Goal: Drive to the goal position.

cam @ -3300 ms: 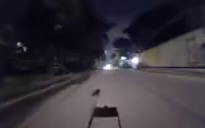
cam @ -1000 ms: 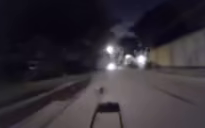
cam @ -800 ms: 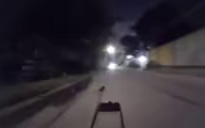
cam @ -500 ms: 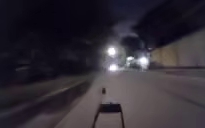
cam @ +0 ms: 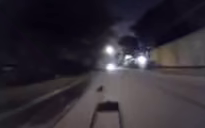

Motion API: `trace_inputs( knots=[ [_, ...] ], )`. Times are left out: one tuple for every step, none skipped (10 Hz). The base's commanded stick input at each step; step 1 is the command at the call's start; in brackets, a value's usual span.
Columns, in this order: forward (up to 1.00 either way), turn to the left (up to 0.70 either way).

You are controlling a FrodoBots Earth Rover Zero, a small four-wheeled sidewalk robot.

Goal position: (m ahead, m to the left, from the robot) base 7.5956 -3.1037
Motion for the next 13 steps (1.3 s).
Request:
trace_inputs(
  knots=[
    [0.7,-0.15],
    [0.7,-0.35],
    [0.7,-0.35],
    [0.7,-0.35],
    [0.7,-0.35],
    [0.7,-0.35],
    [0.7,-0.35],
    [0.7,-0.35],
    [0.7,-0.35],
    [0.7,-0.35],
    [0.7,-0.35],
    [0.7,0.0],
    [0.7,0.0]
  ],
)
